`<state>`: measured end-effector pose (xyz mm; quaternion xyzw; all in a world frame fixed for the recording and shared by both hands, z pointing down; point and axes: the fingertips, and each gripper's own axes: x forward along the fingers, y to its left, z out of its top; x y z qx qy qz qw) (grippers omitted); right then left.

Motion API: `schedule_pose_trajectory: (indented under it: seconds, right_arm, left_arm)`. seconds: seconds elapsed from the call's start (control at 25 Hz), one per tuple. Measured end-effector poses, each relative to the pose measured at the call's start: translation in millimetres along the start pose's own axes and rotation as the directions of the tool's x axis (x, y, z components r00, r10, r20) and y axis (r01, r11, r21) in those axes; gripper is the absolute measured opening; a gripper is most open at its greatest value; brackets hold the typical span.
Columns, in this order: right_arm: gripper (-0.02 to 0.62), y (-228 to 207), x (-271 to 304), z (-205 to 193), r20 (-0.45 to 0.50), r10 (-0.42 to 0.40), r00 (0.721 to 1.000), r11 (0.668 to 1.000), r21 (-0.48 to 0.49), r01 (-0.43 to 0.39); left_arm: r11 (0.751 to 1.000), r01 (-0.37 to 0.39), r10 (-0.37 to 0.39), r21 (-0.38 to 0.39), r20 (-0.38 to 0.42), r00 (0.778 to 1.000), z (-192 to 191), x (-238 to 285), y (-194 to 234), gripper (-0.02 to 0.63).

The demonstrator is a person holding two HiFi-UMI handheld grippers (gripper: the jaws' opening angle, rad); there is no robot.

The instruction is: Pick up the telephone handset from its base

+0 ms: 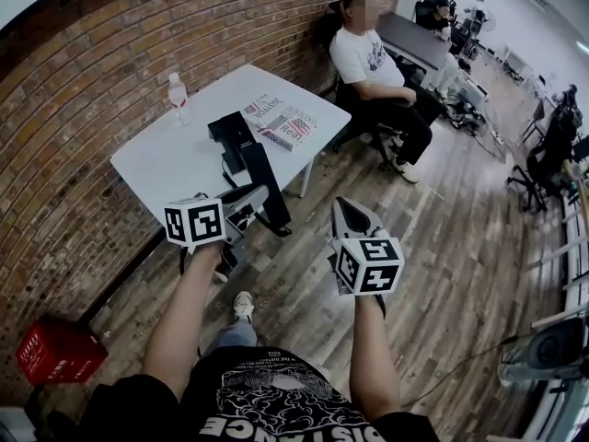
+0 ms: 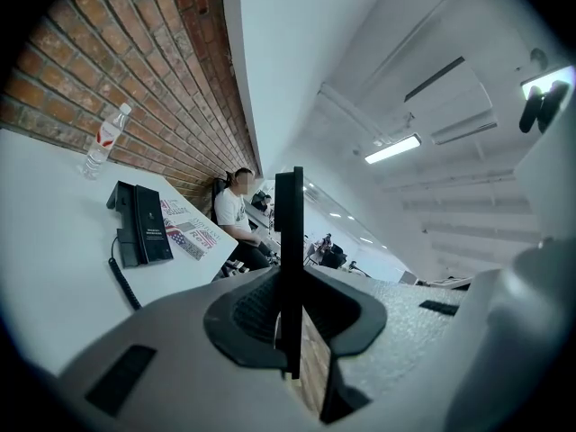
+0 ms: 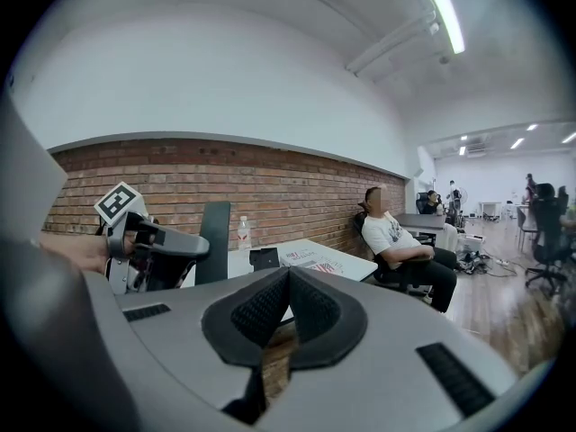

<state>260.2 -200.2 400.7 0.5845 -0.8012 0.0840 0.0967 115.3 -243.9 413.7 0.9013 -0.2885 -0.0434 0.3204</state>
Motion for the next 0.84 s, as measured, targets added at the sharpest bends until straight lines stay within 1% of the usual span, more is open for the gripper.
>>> schedule_pose_trajectory:
  seconds: [0.28, 0.4, 0.6, 0.84]
  right_arm:
    - [0.0, -0.6, -10.4, -2.9, -0.007, -0.021, 1.0, 1.0, -0.009, 0.02]
    - [0.0, 1.6, -13.6, -3.4, -0.006, -0.017, 1.0, 1.0, -0.012, 0.017]
    - [0.0, 6.4, -17.0, -3.2, 0.0, -0.013, 1.0, 1.0, -0.017, 0.013]
    - [0.0, 5.2, -13.5, -2.9, -0.002, -0.014, 1.0, 1.0, -0.022, 0.014]
  left_arm:
    - [1.0, 0.01, -0.01, -0.006, 0.001, 1.0, -5.3, -3.0, -4.0, 0.072]
    - [1.0, 0.013, -0.013, -0.016, 0.006, 1.0, -6.2, -6.6, -6.4, 0.072]
    - [1.0, 0.005, -0.005, -0.001, 0.008, 1.0, -6.8, -12.4, -5.8, 0.072]
    - [1.0, 0.005, -0.005, -0.007, 0.012, 1.0, -5.0, -12.0, -3.9, 0.072]
